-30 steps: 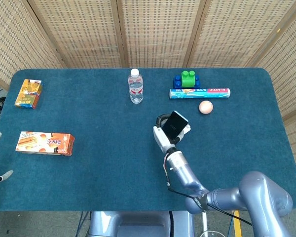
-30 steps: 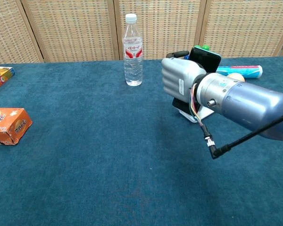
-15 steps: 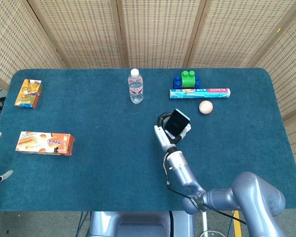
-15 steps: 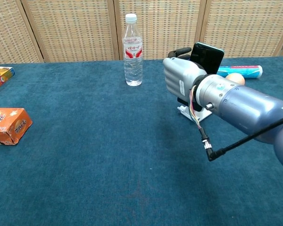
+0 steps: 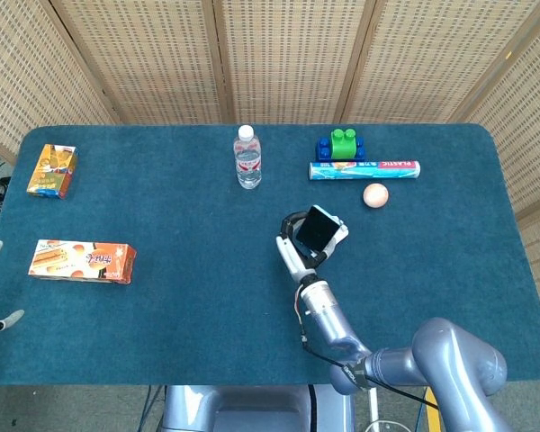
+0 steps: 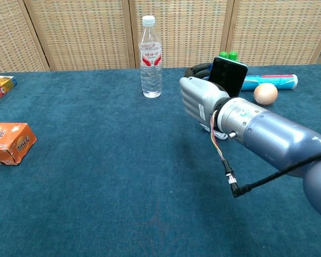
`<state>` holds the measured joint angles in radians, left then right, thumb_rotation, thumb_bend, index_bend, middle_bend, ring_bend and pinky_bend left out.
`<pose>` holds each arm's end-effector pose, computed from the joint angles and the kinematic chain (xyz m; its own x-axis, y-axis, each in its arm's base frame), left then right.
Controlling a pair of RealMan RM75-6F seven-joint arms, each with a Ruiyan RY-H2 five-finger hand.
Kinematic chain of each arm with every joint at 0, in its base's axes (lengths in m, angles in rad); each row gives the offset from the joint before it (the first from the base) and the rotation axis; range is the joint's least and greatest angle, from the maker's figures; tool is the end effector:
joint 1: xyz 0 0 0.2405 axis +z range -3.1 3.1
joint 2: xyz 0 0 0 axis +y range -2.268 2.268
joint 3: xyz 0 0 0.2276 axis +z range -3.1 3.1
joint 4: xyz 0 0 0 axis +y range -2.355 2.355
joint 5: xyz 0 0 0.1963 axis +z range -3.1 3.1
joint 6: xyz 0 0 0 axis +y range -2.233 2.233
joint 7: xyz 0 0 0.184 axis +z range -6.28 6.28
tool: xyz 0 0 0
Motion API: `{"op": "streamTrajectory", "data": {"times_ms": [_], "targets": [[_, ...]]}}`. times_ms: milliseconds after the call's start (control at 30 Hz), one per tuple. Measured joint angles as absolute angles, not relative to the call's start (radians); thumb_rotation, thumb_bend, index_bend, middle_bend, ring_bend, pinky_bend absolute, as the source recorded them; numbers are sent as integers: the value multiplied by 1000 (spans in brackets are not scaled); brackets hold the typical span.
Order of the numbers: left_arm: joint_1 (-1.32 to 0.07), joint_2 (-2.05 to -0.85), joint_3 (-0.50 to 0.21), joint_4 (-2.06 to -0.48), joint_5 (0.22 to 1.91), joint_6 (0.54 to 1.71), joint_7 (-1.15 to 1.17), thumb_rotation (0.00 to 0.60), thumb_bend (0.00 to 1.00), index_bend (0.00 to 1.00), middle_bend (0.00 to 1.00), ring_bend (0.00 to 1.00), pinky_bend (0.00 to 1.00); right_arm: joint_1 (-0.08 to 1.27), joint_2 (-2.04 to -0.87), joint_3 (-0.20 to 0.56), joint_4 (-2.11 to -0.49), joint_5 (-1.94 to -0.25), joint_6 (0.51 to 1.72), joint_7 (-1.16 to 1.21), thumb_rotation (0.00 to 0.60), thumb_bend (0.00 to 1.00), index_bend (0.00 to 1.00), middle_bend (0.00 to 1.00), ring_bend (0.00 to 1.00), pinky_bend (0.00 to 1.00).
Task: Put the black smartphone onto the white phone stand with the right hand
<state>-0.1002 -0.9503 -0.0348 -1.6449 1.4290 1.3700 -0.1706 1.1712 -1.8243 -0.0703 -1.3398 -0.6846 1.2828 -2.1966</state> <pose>-0.3040 0.2180 0.1922 0.3496 0.1030 0.9312 0.9312 0.0716 -0.3575 -0.0471 -0.3595 -0.0752 0.6932 0.4266 -0.5809 0.6690 -0.0811 0.7388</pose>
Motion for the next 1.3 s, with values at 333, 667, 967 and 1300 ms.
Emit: {"op": "streamTrajectory", "data": {"times_ms": [333, 667, 967, 1300], "targets": [[-97, -952, -31, -1630, 1437, 1374, -185, 600, 0, 0, 0, 0, 0, 1164, -1826, -73, -1339, -695, 1281, -2174, 600, 425, 456, 381, 522, 418], [-98, -951, -31, -1631, 1438, 1374, -186, 600, 0, 0, 0, 0, 0, 1164, -1821, -79, -1331, -696, 1282, -2186, 600, 414, 456, 359, 502, 418], [-97, -952, -30, -1632, 1441, 1377, -185, 600, 0, 0, 0, 0, 0, 1165, -1821, -91, -1329, -712, 1284, -2194, 600, 414, 456, 344, 474, 418], [-98, -949, -31, -1640, 1438, 1378, -182, 600, 0, 0, 0, 0, 0, 1160, -1819, -98, -1331, -717, 1283, -2196, 600, 414, 223, 101, 233, 378]]}}
